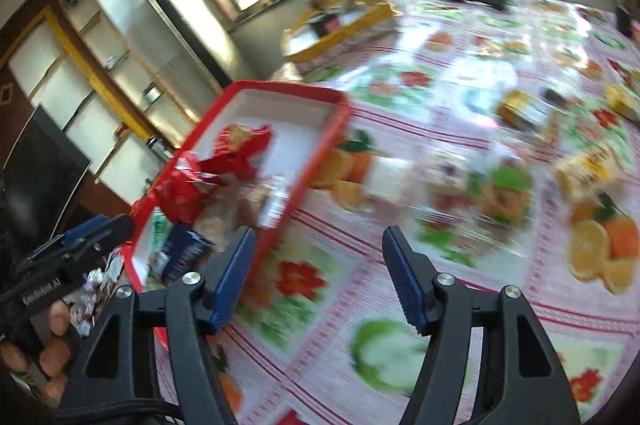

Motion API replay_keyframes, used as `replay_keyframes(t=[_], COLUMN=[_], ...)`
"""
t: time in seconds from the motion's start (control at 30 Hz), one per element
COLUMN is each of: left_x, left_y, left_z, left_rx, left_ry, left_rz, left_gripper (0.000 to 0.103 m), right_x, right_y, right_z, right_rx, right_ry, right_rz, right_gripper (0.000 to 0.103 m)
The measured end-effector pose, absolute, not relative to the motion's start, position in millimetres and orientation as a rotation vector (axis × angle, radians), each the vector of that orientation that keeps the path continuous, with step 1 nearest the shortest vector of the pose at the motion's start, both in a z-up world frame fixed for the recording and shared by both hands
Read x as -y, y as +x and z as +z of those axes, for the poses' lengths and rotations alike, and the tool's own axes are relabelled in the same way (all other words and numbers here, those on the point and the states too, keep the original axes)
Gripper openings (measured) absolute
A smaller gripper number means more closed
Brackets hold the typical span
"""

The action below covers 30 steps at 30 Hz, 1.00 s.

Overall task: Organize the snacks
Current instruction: 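Move both tools to the table and grasp the white rice cake while right tool grasps the yellow-printed bar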

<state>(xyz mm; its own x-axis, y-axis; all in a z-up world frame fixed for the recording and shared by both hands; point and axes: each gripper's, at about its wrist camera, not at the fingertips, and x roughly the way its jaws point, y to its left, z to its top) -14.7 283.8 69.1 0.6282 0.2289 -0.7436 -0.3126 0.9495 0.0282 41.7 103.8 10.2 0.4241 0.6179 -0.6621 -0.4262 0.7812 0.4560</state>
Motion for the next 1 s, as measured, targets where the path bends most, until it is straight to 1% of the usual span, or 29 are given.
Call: replay_keyframes(t=[0.23,0.53,0.83,1.0], left_x=[-245,-197,-170,-165], left_y=[-3,16,40,61], left_z=[66,62,44,36], left_rx=[-0.861,-0.892,-0.966,-0.992], left_ry=[-0.09,-0.052,-0.066,-0.078], left_rz=[0.2,0.089,0.001,0.015], left_gripper=[0.074,0.074,0.074,0.074], right_x=[-24,35,45,35], right_y=[40,37,47,66], right_z=[-2,-6,-9,-16], right_rx=[-0.939,-0.916,-0.92,-0.957], right_ry=[0.286,0.328,0.357,0.445], right_rz=[0.492,0.351,0.322,0.325], right_gripper=[0.067,0.067,0.067,0.067])
